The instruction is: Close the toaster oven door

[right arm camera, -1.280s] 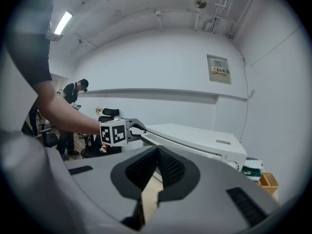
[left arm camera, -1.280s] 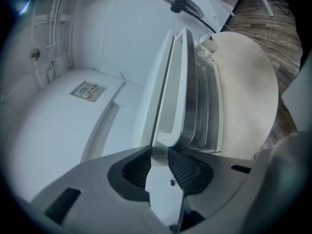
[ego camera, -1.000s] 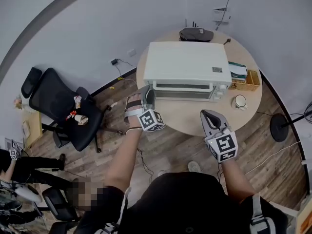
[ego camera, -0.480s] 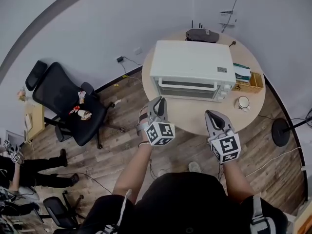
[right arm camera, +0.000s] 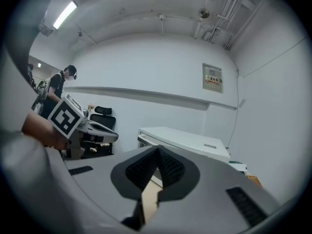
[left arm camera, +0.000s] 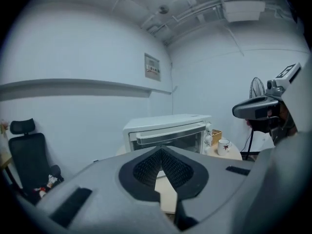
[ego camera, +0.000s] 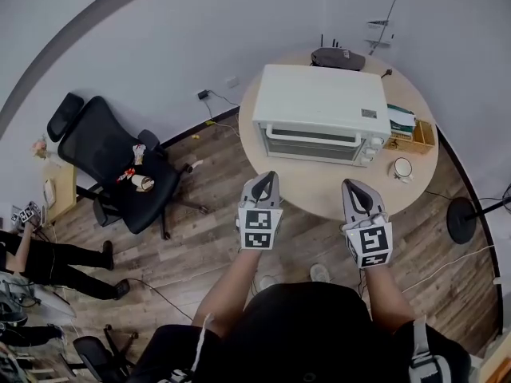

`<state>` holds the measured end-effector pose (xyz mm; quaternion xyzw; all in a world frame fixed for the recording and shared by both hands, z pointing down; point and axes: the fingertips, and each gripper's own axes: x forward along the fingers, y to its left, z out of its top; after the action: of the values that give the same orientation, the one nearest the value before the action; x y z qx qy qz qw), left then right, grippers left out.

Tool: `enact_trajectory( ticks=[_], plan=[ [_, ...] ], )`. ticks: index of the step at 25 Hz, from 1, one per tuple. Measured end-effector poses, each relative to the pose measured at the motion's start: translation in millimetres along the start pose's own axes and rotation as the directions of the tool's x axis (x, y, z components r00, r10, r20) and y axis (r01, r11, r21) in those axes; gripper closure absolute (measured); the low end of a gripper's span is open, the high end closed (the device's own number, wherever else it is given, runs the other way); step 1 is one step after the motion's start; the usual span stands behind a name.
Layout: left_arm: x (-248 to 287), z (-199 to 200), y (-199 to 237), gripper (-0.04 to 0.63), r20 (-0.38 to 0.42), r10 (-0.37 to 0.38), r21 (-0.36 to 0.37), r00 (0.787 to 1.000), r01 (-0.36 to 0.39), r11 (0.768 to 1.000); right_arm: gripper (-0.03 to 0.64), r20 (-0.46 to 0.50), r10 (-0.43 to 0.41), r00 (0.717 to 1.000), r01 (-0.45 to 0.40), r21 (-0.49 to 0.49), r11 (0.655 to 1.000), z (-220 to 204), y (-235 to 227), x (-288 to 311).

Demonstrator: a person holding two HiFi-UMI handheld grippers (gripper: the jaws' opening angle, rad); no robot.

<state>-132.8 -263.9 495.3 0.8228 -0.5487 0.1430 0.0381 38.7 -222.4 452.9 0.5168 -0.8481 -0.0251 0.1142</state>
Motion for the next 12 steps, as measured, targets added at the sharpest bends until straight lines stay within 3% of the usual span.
enact_trajectory(
  ticks=[4, 12],
  plan=[
    [-9, 0, -4, 0.588, 0.021, -0.02, -0.012, 1.0, 0.02, 1.0, 0.62, 0.016, -0.021, 1.0, 0.021, -0.003, 1.0, 4, -1, -2],
    [-27, 13, -4, 0.588, 0.059, 0.015, 0.028, 0.998, -0.016, 0.999, 0.62, 0.04, -0.013, 0.999, 0.013, -0.003, 1.0, 10, 2, -3]
  ],
)
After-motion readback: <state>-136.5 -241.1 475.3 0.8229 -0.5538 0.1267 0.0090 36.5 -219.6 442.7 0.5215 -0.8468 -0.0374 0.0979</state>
